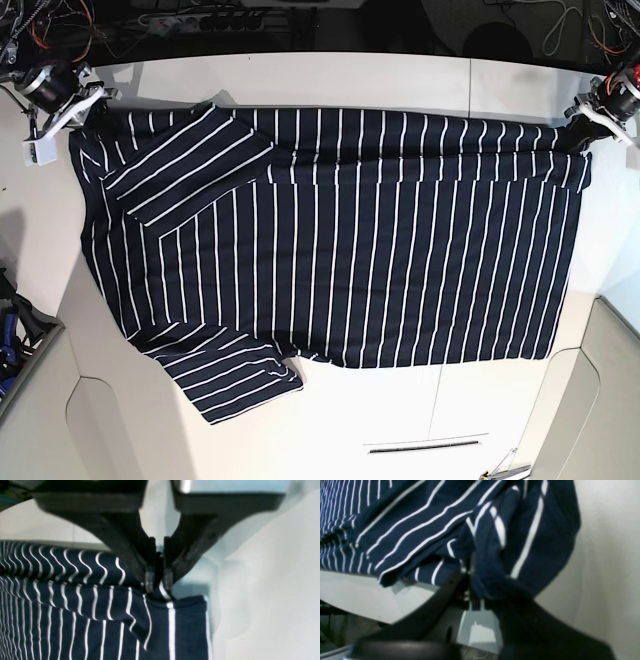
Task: Fold the T-shirt properly
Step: 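Lay the folded hem down and open both grippers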
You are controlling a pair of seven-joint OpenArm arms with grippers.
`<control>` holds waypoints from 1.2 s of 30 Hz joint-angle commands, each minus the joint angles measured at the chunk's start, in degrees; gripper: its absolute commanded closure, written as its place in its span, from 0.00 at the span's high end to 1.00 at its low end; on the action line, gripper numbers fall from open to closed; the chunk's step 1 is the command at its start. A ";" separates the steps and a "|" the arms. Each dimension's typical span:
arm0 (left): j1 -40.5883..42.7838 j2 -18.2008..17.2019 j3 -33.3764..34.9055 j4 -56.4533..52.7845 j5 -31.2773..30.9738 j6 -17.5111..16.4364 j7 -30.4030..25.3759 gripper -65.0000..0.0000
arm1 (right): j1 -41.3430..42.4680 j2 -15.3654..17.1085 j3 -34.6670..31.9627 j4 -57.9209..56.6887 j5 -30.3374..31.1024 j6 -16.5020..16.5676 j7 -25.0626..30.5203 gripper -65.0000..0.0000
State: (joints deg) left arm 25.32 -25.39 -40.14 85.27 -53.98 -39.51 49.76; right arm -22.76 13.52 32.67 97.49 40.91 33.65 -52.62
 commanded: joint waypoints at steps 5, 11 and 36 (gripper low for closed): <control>3.63 -1.14 -0.50 4.28 -4.13 -0.49 2.84 0.00 | -2.08 0.92 0.39 1.95 1.81 0.24 -0.42 0.00; 5.51 -1.14 -0.50 6.71 -4.07 -0.49 3.28 0.00 | -3.87 0.94 2.08 1.95 3.37 0.26 -1.51 0.00; 6.45 0.81 -2.36 6.71 -8.72 -0.49 9.31 0.26 | -4.52 0.92 10.58 1.92 5.84 -0.04 -6.10 0.43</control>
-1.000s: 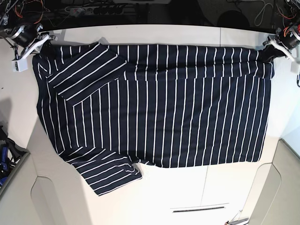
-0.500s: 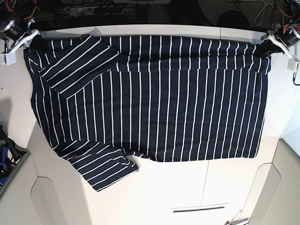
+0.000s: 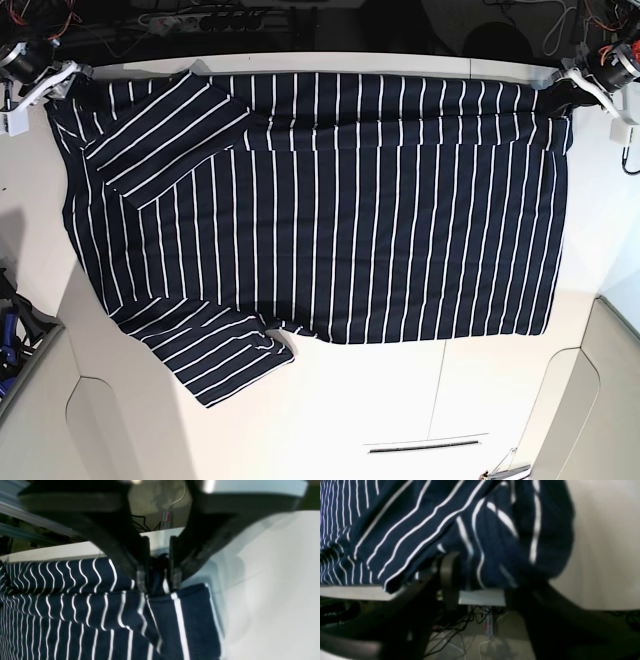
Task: Fold the T-shirt properly
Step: 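Lay the folded hem down and open both grippers, then grasp the shirt's folded edge with both grippers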
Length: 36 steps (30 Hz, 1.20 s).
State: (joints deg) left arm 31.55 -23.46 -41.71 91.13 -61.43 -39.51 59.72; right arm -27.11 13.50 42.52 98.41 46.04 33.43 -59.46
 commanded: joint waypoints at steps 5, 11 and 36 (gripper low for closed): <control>0.20 -1.16 -7.37 0.85 -4.57 -0.49 -0.02 0.26 | 0.68 0.96 7.58 1.01 2.47 0.20 0.96 0.43; 0.20 -1.20 -12.76 0.85 -7.85 -0.49 1.42 0.36 | 2.99 4.02 12.92 1.01 2.95 0.04 1.92 0.43; -13.79 -7.89 -9.29 0.72 -0.02 -0.49 -8.22 0.61 | 35.26 9.68 -3.91 -17.75 -9.79 -0.24 13.46 0.44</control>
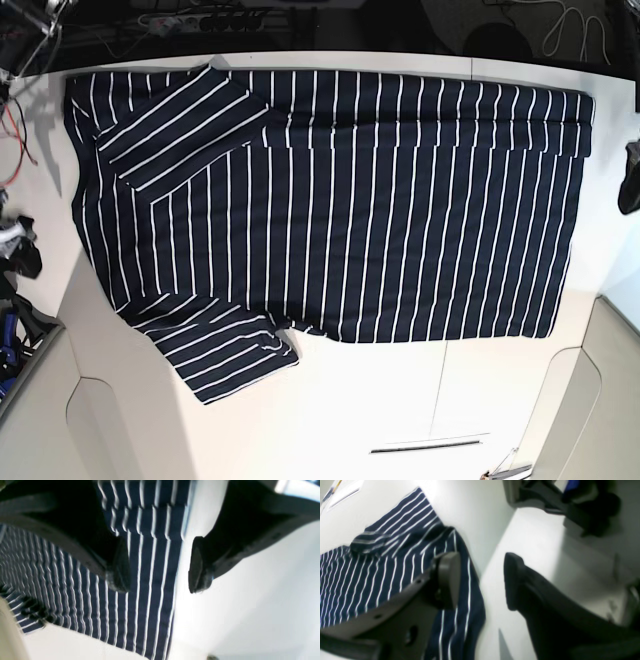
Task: Fold the T-shirt properly
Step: 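Grasp the shirt's folded edge with both grippers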
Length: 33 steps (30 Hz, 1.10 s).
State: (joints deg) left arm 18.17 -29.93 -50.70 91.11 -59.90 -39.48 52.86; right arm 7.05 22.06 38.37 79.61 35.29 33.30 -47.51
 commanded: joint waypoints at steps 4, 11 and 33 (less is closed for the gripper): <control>-5.88 -2.86 6.12 -0.15 4.31 -0.52 -4.59 0.62 | 8.81 1.09 -3.67 -9.27 -2.43 -0.11 5.33 0.44; -19.06 -5.64 18.99 -12.74 13.79 -0.52 -12.83 0.73 | 18.29 1.07 -6.95 -25.70 -7.04 -0.11 9.68 0.47; -54.51 -6.12 39.47 -70.23 32.98 8.70 -32.13 0.73 | 19.74 0.31 -7.82 -36.65 -7.89 -0.04 11.89 0.63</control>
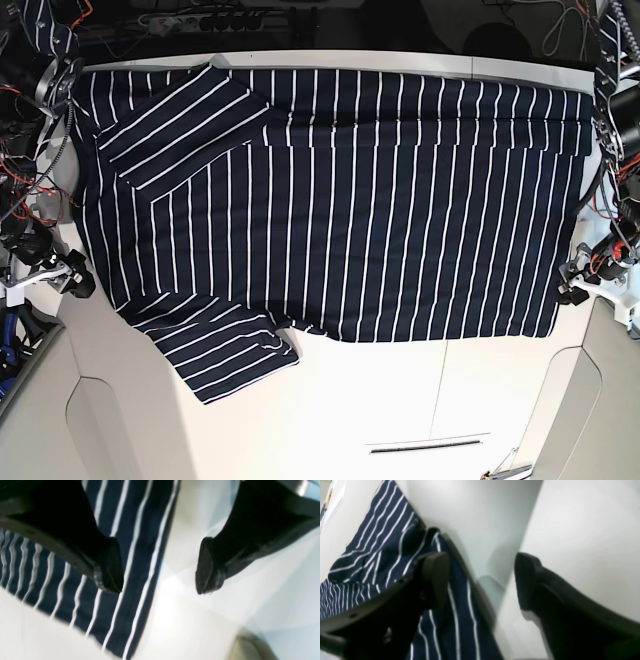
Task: Fold the T-shirt properly
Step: 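Grasp the shirt's folded edge with both grippers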
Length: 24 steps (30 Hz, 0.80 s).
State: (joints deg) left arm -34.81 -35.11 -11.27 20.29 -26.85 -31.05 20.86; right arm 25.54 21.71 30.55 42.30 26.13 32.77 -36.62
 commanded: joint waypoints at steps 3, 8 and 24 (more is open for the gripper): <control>-1.51 0.11 0.15 -0.46 -0.11 0.37 -0.11 0.73 | 1.25 -0.68 -0.94 0.59 1.27 0.46 1.05 0.63; -1.55 2.05 0.15 -0.44 -0.81 -2.95 0.35 0.73 | 1.25 -2.80 -1.92 0.59 1.18 0.48 2.10 0.63; -2.03 4.20 0.15 -0.44 -2.05 -5.05 1.66 0.73 | 1.31 -3.82 -13.11 0.59 4.92 0.96 2.36 0.62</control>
State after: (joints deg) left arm -35.77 -30.59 -11.20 19.53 -29.12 -35.18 21.28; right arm 25.71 17.32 17.47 42.37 31.29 33.67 -33.52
